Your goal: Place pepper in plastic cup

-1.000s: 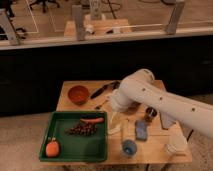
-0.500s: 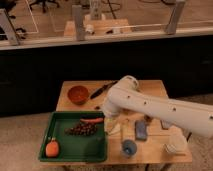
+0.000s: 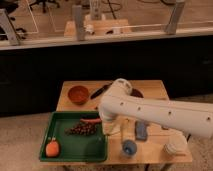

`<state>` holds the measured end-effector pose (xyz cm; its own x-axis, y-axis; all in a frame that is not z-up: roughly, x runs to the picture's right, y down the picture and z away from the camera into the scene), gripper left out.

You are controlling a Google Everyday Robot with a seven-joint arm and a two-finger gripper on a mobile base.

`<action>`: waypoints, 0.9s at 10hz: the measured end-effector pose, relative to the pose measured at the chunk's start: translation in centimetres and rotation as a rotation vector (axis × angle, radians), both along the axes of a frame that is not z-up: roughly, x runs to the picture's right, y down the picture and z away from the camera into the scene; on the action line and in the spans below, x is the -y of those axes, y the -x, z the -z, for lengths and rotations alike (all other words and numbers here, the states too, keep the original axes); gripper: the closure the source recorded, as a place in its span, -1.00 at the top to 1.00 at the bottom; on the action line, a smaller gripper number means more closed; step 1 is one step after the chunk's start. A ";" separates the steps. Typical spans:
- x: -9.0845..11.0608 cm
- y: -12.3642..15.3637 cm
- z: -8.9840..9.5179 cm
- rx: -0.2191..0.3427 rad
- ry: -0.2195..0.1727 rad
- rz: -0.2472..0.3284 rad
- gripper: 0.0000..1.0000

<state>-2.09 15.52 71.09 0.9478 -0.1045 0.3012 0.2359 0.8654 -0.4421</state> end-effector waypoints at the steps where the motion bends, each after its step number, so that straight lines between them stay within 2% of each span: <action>1: -0.3 1.1 0.0 0.000 -0.007 0.020 0.60; 2: -0.4 1.4 0.0 -0.001 -0.013 0.031 0.59; 5: -1.1 3.6 -0.6 0.002 -0.022 0.084 0.15; 9: -1.6 4.0 -3.0 -0.004 0.014 0.090 0.14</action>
<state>-6.06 17.11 74.08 0.9360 -0.1853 0.2993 0.3108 0.8343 -0.4554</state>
